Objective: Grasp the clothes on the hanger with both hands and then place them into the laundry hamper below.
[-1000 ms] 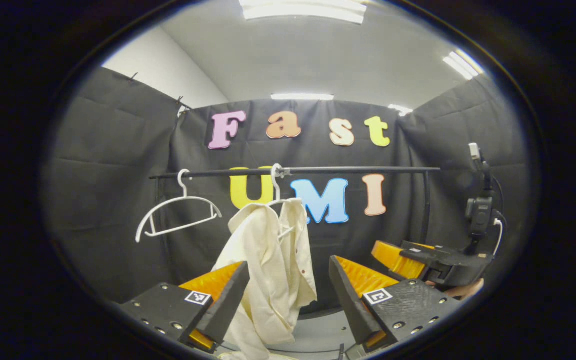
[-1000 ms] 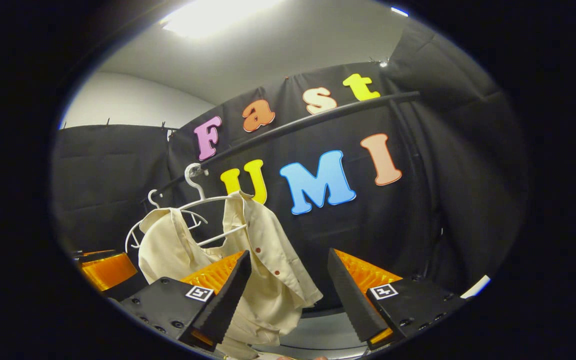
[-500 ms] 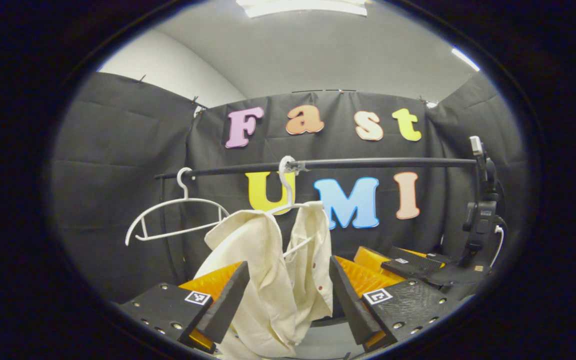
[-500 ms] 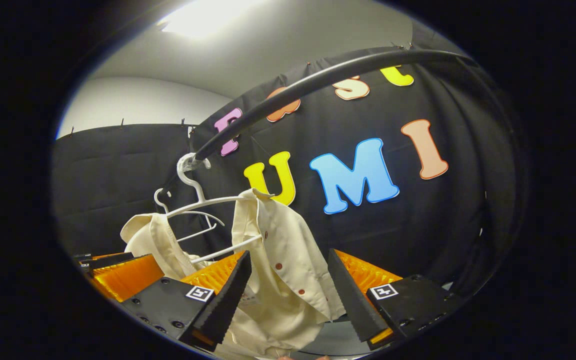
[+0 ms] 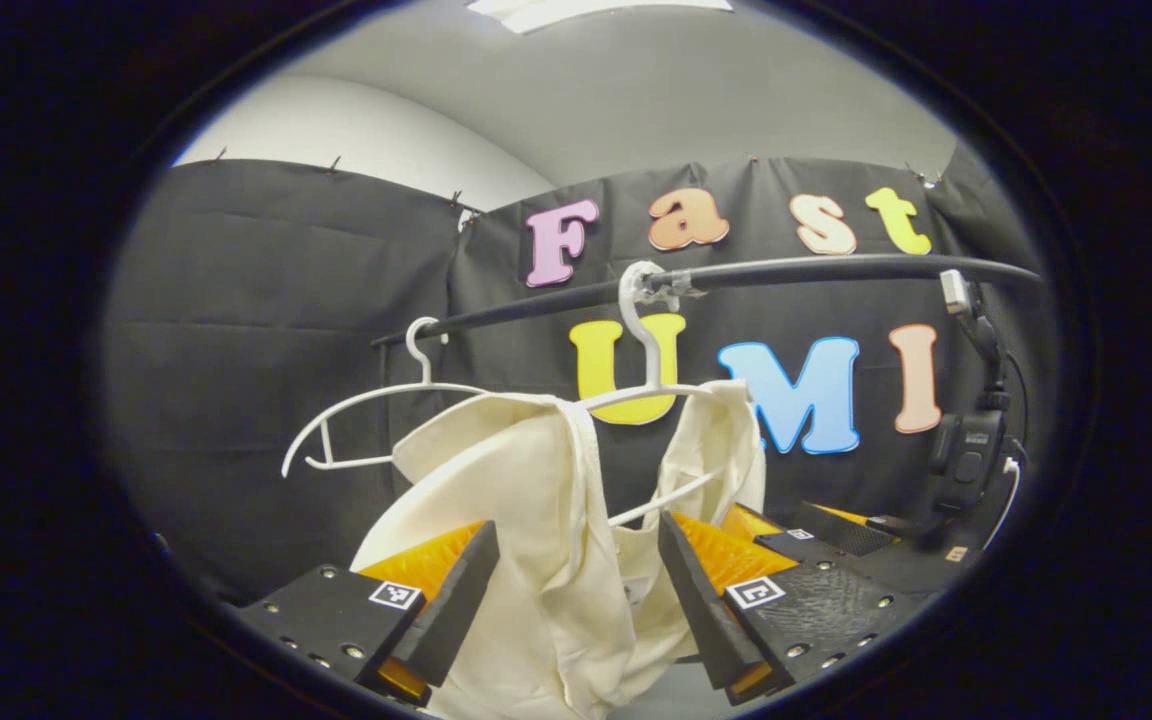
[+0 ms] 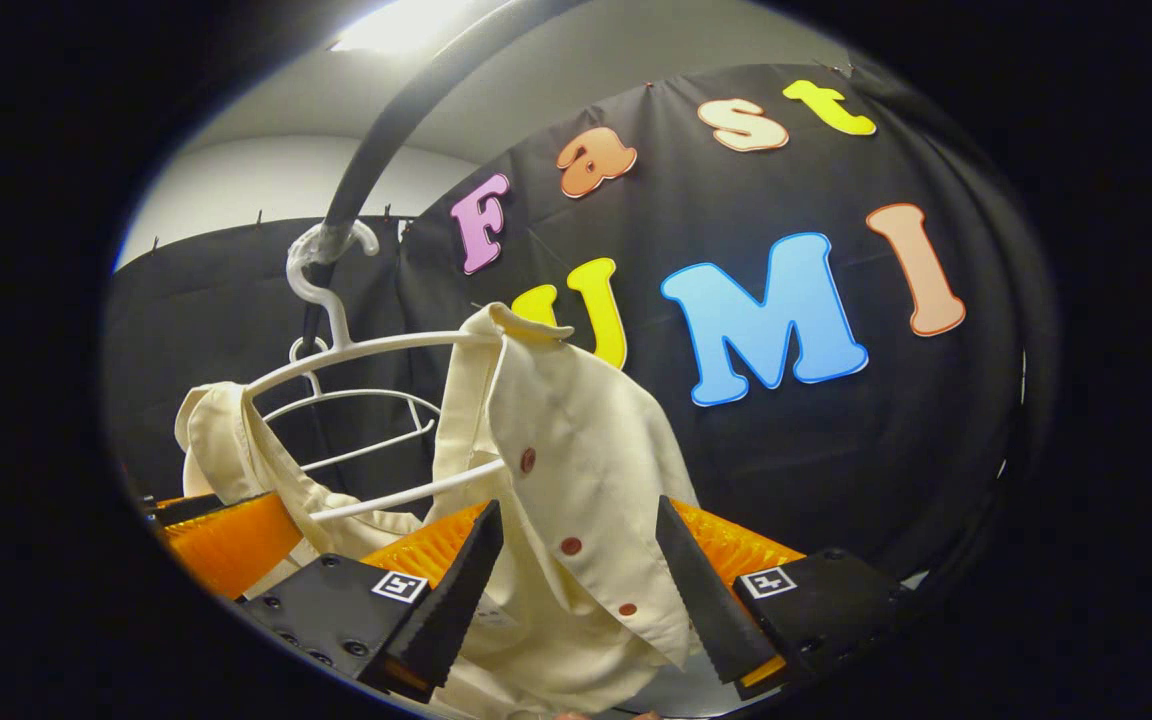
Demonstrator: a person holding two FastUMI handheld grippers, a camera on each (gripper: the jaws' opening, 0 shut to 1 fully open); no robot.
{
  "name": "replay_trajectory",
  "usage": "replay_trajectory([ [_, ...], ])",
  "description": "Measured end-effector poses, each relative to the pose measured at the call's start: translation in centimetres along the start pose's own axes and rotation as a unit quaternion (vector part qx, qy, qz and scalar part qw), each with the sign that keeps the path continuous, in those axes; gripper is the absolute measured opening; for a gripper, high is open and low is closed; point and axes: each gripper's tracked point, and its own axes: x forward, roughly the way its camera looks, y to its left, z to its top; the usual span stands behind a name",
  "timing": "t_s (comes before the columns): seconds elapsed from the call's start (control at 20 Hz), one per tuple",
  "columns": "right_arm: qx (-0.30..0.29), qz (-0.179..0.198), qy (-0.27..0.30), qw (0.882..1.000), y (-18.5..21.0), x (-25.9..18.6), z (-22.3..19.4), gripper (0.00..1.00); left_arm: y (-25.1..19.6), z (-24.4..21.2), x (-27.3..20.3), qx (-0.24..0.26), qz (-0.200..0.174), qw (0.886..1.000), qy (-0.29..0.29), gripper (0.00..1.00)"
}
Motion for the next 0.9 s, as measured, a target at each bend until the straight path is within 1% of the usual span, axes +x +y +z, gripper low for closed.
replay_trajectory([
  [0.1, -0.018, 0.009, 0.0, 1.0, 1.0, 1.2, -0.4, 0.97, 0.3, -0.5, 1.2, 0.009, 0.02, 1.0, 0.0, 0.93],
  [0.25, -0.027, -0.009, 0.003, 1.0, 0.2, 3.4, -1.0, 0.97, 1.2, -1.2, 2.3, 0.021, 0.044, 0.999, 0.005, 0.94],
  [0.35, -0.024, -0.011, 0.004, 1.0, 0.5, 4.8, -1.5, 0.97, 1.4, -1.4, 2.9, 0.027, 0.049, 0.998, 0.003, 0.95],
  [0.4, -0.028, -0.013, 0.007, 0.999, 0.5, 5.3, -1.8, 0.97, 1.6, -1.6, 3.1, 0.03, 0.052, 0.998, 0.005, 0.92],
  [0.5, -0.037, -0.023, 0.013, 0.999, -0.1, 6.2, -2.2, 0.97, 1.8, -2.1, 3.9, 0.038, 0.055, 0.998, 0.007, 0.93],
  [0.55, -0.036, -0.026, 0.016, 0.999, -0.3, 6.5, -2.5, 0.92, 1.8, -2.1, 4.0, 0.043, 0.056, 0.997, 0.008, 0.95],
  [0.6, -0.034, -0.03, 0.017, 0.999, -0.5, 6.6, -2.7, 0.97, 1.7, -2.2, 4.0, 0.047, 0.057, 0.997, 0.009, 0.9],
  [0.65, -0.032, -0.034, 0.015, 0.999, -0.8, 6.8, -2.7, 0.96, 1.8, -2.2, 4.2, 0.055, 0.062, 0.997, 0.009, 0.9],
  [0.7, -0.029, -0.037, 0.013, 0.999, -0.9, 7.0, -2.6, 0.9, 2.1, -2.2, 4.3, 0.063, 0.072, 0.995, 0.009, 0.86],
  [0.75, -0.029, -0.041, 0.013, 0.999, -1.0, 7.2, -2.6, 0.79, 2.3, -2.6, 4.8, 0.065, 0.068, 0.996, 0.01, 0.82],
  [0.8, -0.031, -0.043, 0.013, 0.998, -1.1, 7.3, -2.5, 0.7, 2.5, -2.8, 5.1, 0.067, 0.067, 0.995, 0.011, 0.75],
  [0.85, -0.033, -0.046, 0.013, 0.998, -1.1, 7.6, -2.4, 0.7, 2.8, -2.8, 4.9, 0.07, 0.069, 0.995, 0.012, 0.69],
  [0.9, -0.034, -0.052, 0.012, 0.998, -1.2, 7.5, -2.3, 0.58, 3.5, -2.6, 4.9, 0.072, 0.077, 0.994, 0.011, 0.61],
])
